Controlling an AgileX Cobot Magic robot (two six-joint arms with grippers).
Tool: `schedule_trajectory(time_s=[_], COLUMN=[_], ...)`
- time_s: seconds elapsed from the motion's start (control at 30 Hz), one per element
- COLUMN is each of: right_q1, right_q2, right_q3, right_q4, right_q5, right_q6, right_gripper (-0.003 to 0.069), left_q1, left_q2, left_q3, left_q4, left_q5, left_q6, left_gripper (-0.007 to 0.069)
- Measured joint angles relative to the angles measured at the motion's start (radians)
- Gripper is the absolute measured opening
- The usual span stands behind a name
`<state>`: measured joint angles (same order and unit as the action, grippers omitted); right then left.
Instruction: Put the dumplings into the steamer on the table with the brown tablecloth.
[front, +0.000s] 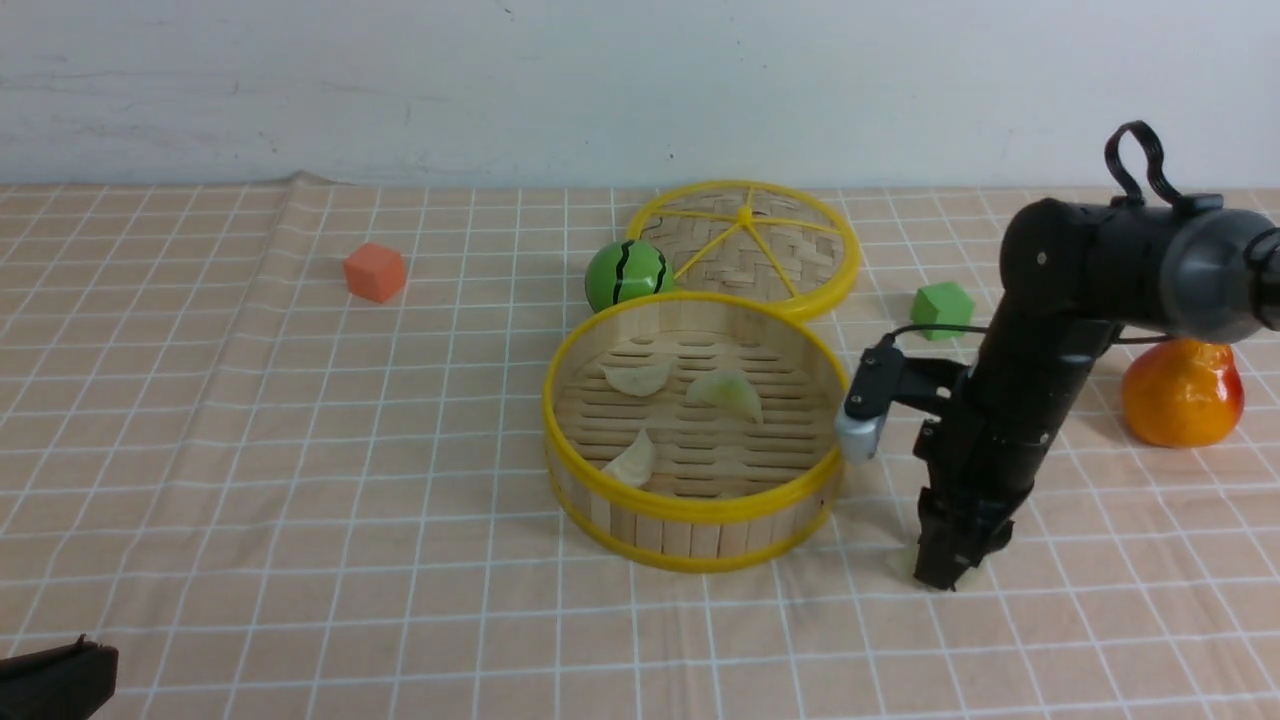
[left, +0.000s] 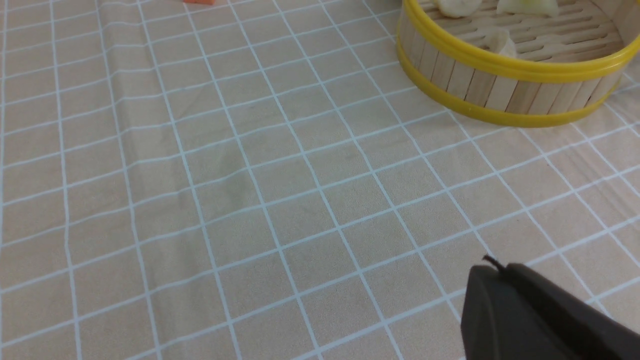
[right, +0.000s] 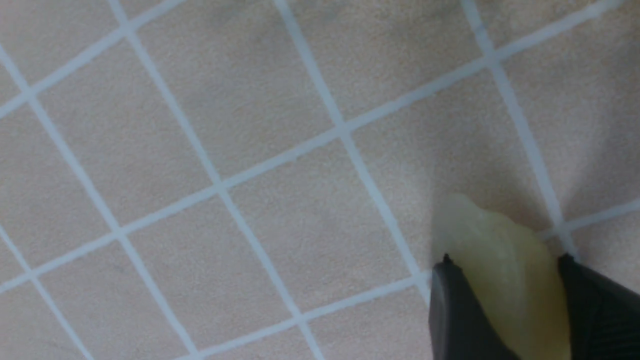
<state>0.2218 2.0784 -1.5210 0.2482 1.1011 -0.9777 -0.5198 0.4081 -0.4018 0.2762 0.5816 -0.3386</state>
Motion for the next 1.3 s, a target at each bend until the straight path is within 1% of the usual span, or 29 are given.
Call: schedule_trajectory(time_s=[0.1, 0.17, 0.23, 0.27, 0.33, 0.37, 0.4, 0.5, 0.6, 0.67, 0.77, 0.8, 0.93, 1.0, 1.07, 1.1, 1.13, 1.17, 1.2, 1.23, 1.27, 1.3], right_q1=[0.002, 0.012, 0.038, 0.056, 0.081, 0.116, 0.146, 0.207, 0.227, 0.229, 0.229, 0.229, 0.229, 0.229, 0.229, 0.229, 0.229, 0.229, 0.229, 0.229, 0.229, 0.229], right_q2=[-0.013, -0.053, -0.102, -0.116, -0.125, -0.126, -0.116, -0.048, 0.011, 0.067, 0.077, 0.072, 0.045, 0.017, -0.028, -0.034, -0.081, -0.105, -0.165, -0.184, -0.252, -0.293], right_q3=[-0.039, -0.096, -0.148, -0.168, -0.186, -0.194, -0.197, -0.198, -0.198, -0.197, -0.197, -0.197, -0.197, -0.2, -0.219, -0.219, -0.256, -0.267, -0.315, -0.321, -0.357, -0.372], right_q4=[0.011, 0.058, 0.144, 0.191, 0.246, 0.295, 0.313, 0.305, 0.25, 0.145, 0.055, 0.02, -0.048, -0.053, -0.056, -0.058, -0.068, -0.077, -0.1, -0.104, -0.132, -0.154], right_q5=[0.031, 0.067, 0.072, 0.063, 0.042, -0.003, -0.049, -0.165, -0.24, -0.284, -0.296, -0.297, -0.291, -0.267, -0.192, -0.192, -0.114, -0.079, 0.004, 0.026, 0.084, 0.1], right_q6=[-0.004, -0.005, -0.014, -0.027, -0.042, -0.074, -0.092, -0.11, -0.094, -0.022, 0.081, 0.122, 0.241, 0.302, 0.372, 0.38, 0.438, 0.463, 0.524, 0.541, 0.599, 0.629], right_gripper=[0.0237, 0.0237, 0.0237, 0.0237, 0.0237, 0.0237, 0.0237, 0.0237, 0.0236, 0.0269, 0.0354, 0.0396, 0.0503, 0.0535, 0.0546, 0.0546, 0.0542, 0.0536, 0.0513, 0.0509, 0.0467, 0.0428], left_q1=[0.0, 0.0, 0.0, 0.0, 0.0, 0.0, 0.0, 0.0, 0.0, 0.0, 0.0, 0.0, 0.0, 0.0, 0.0, 0.0, 0.0, 0.0, 0.0, 0.0, 0.0, 0.0], left_q2=[0.0, 0.0, 0.0, 0.0, 0.0, 0.0, 0.0, 0.0, 0.0, 0.0, 0.0, 0.0, 0.0, 0.0, 0.0, 0.0, 0.0, 0.0, 0.0, 0.0, 0.0, 0.0], left_q3=[0.0, 0.0, 0.0, 0.0, 0.0, 0.0, 0.0, 0.0, 0.0, 0.0, 0.0, 0.0, 0.0, 0.0, 0.0, 0.0, 0.0, 0.0, 0.0, 0.0, 0.0, 0.0], left_q4=[-0.001, -0.001, -0.001, -0.001, -0.001, -0.001, -0.001, -0.001, -0.001, -0.001, -0.001, -0.001, -0.001, -0.002, -0.002, -0.002, -0.002, -0.002, -0.002, -0.002, -0.002, -0.002], left_q5=[0.0, 0.0, 0.0, 0.0, -0.001, -0.002, -0.003, -0.004, -0.004, -0.001, -0.001, -0.001, 0.0, 0.0, 0.0, 0.0, 0.0, 0.0, 0.0, 0.0, 0.0, 0.0], left_q6=[0.0, 0.0, 0.0, 0.0, 0.0, 0.0, 0.0, 0.0, 0.0, 0.0, 0.0, 0.0, 0.0, 0.0, 0.0, 0.0, 0.0, 0.0, 0.0, 0.0, 0.0, 0.0], left_gripper=[-0.0006, -0.0005, -0.0003, -0.0002, -0.0002, -0.0001, -0.0001, 0.0001, 0.0003, 0.0004, 0.0006, 0.0007, 0.0007, 0.0008, 0.0011, 0.0011, 0.0013, 0.0014, 0.0015, 0.0016, 0.0017, 0.0017])
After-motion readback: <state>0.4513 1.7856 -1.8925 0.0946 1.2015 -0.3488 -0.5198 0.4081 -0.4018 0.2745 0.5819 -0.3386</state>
